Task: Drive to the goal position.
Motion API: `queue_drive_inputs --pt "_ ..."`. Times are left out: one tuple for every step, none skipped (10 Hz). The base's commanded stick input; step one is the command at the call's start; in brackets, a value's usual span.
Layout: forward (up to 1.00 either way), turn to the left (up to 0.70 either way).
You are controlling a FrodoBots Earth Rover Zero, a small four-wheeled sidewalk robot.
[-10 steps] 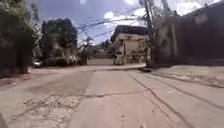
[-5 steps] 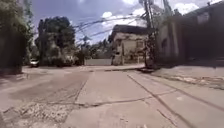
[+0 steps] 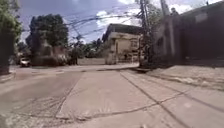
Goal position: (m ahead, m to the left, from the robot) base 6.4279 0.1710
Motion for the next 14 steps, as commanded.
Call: queue_drive_inputs --pt "0.70 0.00" --pt "0.70 0.00" --pt "0.70 0.00" --pt "0.70 0.00" --pt "0.70 0.00" --pt "0.70 0.00" --pt "0.70 0.00" --pt "0.70 0.00" --pt "0.70 0.00" --pt "0.70 0.00" --pt "0.70 0.00" --pt "0.70 0.00" --pt "0.70 0.00" --pt "0.70 0.00"
